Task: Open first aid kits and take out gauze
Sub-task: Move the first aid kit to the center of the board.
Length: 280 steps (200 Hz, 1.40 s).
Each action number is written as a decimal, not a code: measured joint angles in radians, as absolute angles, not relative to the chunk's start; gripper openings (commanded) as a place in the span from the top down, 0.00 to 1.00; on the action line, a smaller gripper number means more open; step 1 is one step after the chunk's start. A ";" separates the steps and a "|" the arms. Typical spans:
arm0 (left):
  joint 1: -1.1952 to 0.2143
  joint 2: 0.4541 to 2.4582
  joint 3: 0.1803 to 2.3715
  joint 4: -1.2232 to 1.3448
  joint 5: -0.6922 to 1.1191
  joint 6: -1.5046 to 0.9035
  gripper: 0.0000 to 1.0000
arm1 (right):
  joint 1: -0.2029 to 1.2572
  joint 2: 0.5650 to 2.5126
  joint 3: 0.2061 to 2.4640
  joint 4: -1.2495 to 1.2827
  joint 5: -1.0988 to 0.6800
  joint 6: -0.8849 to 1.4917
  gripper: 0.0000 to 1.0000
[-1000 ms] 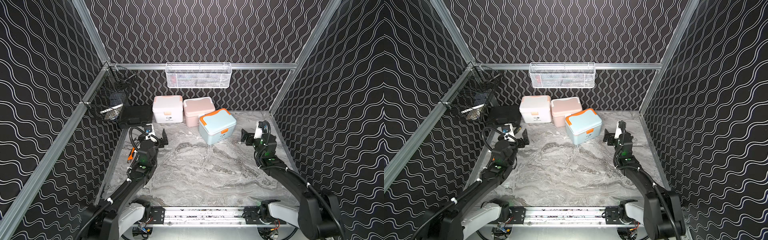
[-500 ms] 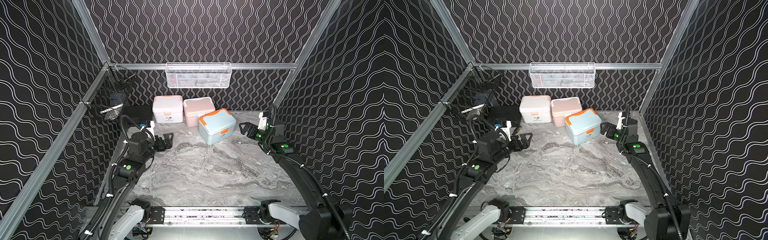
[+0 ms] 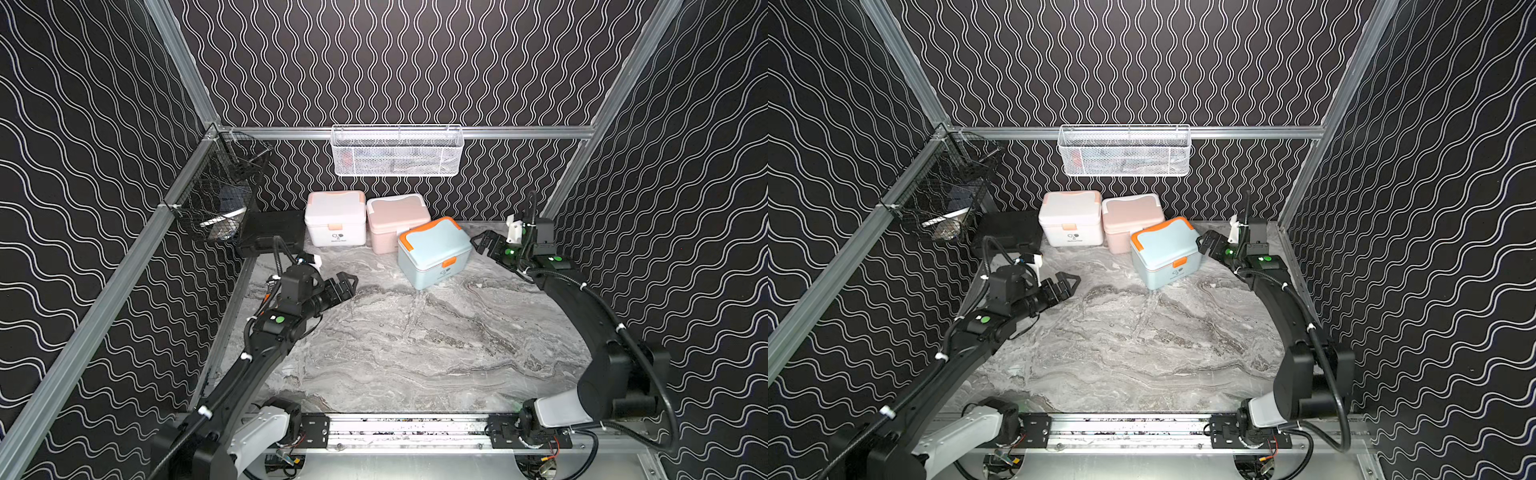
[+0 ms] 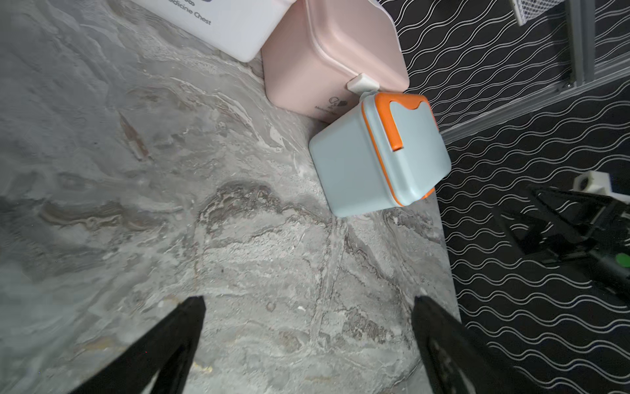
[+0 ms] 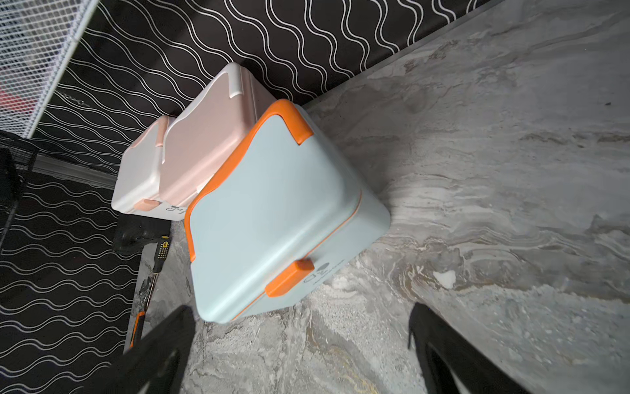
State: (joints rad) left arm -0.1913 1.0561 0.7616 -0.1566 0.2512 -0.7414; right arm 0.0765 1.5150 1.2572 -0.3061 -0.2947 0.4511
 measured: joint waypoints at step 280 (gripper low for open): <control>-0.448 1.862 1.393 -0.126 0.257 -0.705 0.05 | 0.110 1.913 1.480 -0.284 -0.668 0.365 0.12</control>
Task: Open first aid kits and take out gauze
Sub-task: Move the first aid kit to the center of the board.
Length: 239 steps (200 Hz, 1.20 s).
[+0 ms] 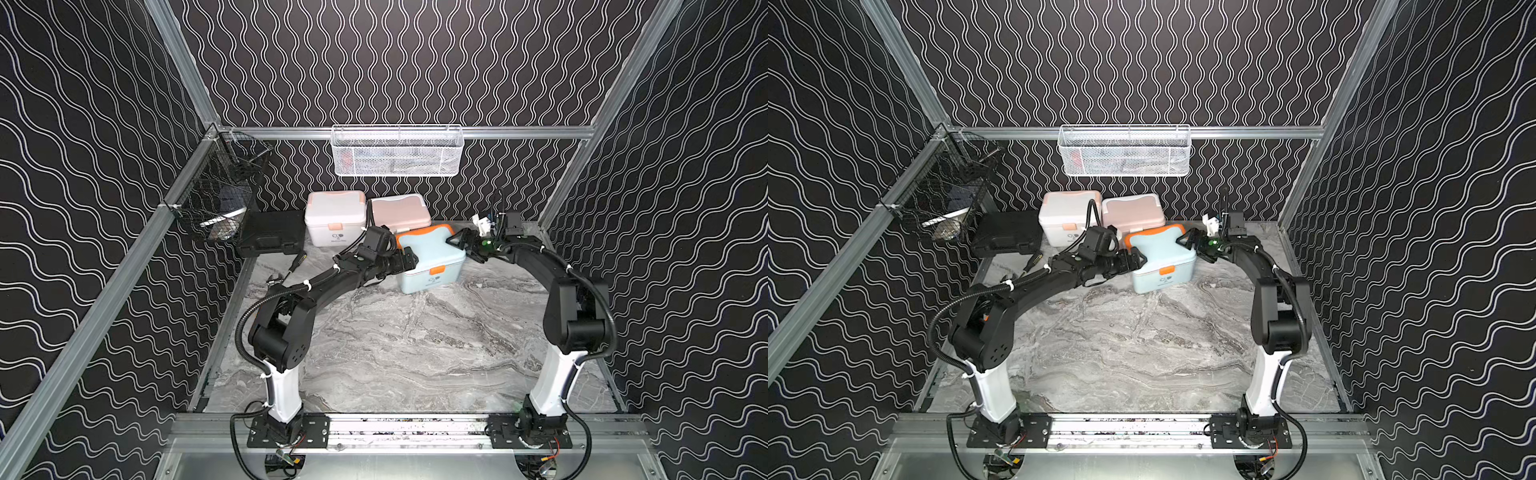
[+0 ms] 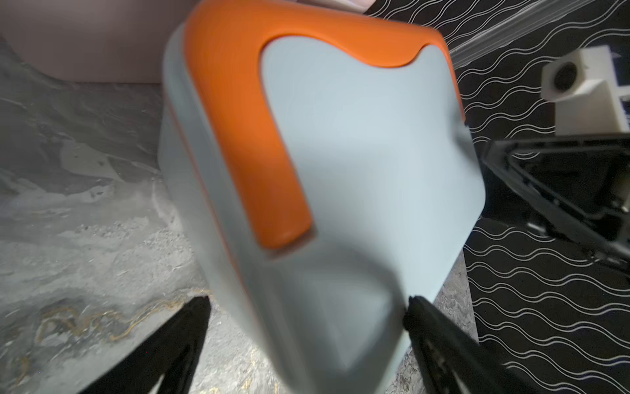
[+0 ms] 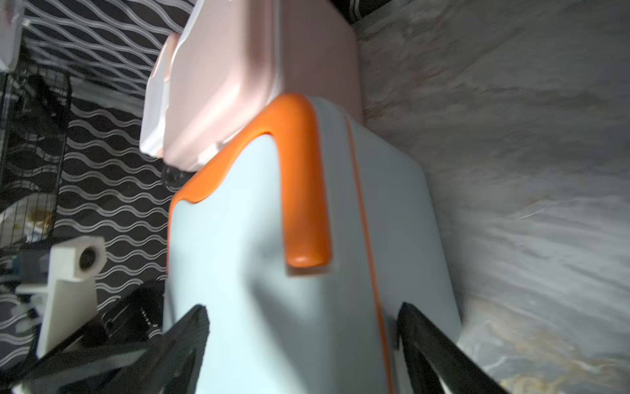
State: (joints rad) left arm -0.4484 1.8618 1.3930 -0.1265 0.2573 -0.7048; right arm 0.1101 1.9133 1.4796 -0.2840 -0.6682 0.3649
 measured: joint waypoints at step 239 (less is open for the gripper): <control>-0.334 1.640 1.141 -0.194 0.440 -0.661 0.05 | 0.231 1.869 1.438 -0.442 -0.691 0.369 0.01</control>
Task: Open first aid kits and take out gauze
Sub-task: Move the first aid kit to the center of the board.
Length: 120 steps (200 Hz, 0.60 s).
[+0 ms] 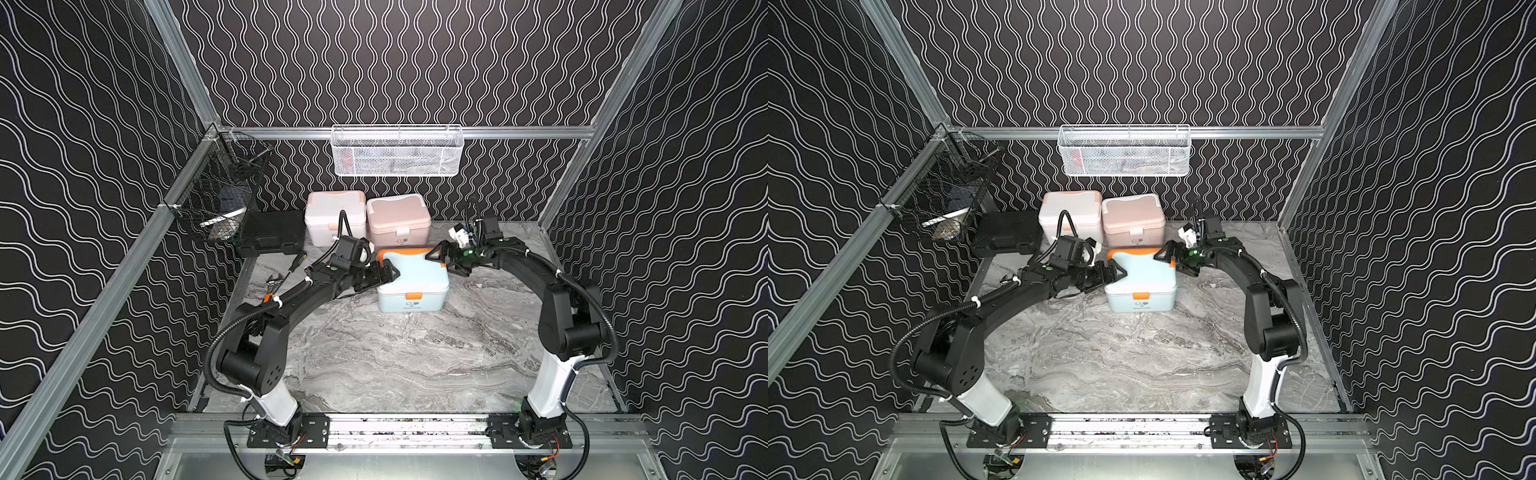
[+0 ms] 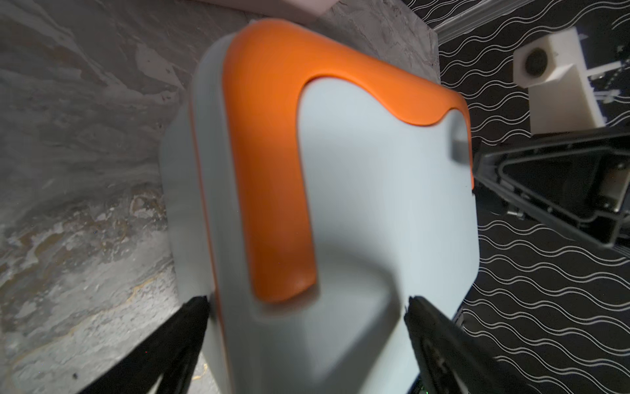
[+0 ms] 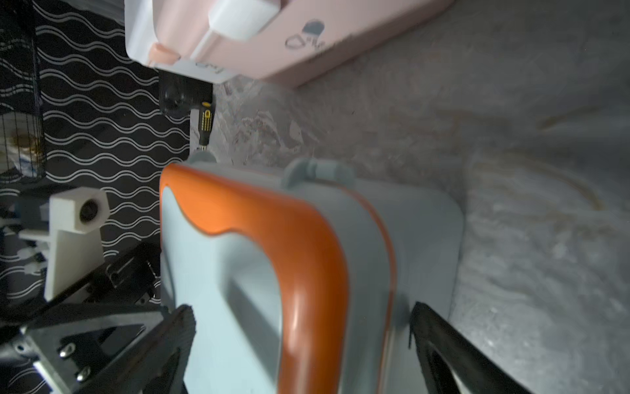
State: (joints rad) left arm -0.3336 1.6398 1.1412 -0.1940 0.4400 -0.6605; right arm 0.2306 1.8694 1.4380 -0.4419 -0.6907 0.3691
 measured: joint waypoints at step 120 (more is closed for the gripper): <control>-0.279 1.207 0.912 -0.428 0.255 -0.627 0.01 | 0.435 1.365 0.969 -0.545 -0.524 0.455 0.00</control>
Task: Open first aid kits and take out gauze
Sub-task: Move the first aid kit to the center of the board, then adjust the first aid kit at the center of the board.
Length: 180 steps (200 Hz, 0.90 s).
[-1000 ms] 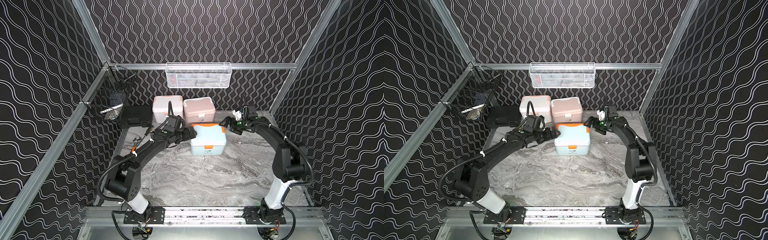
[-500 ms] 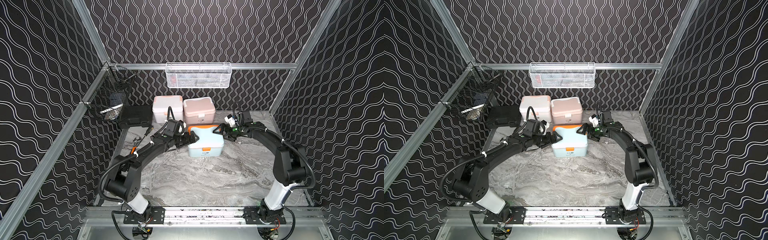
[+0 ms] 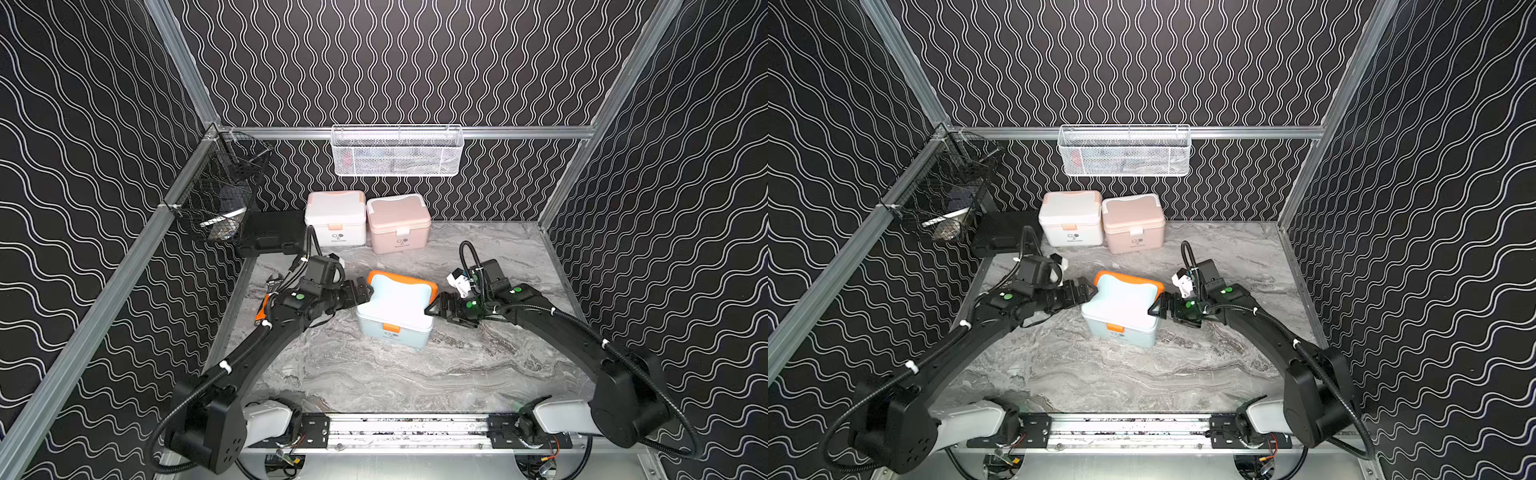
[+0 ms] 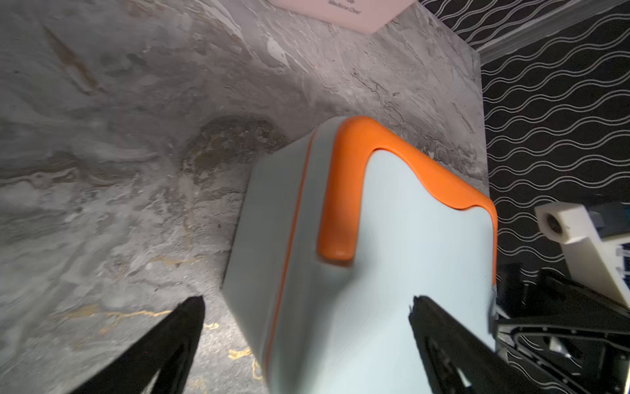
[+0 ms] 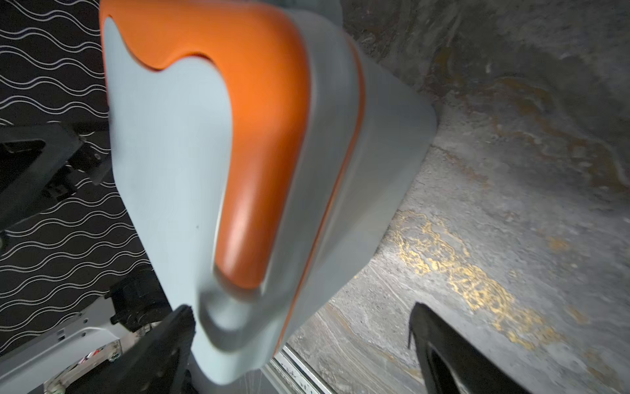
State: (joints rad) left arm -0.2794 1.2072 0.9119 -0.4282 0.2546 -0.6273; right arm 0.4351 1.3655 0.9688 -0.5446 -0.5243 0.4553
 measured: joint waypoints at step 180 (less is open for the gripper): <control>-0.431 0.987 0.692 -0.295 0.368 -0.864 0.02 | 0.447 1.861 1.545 -0.628 -0.505 0.273 0.13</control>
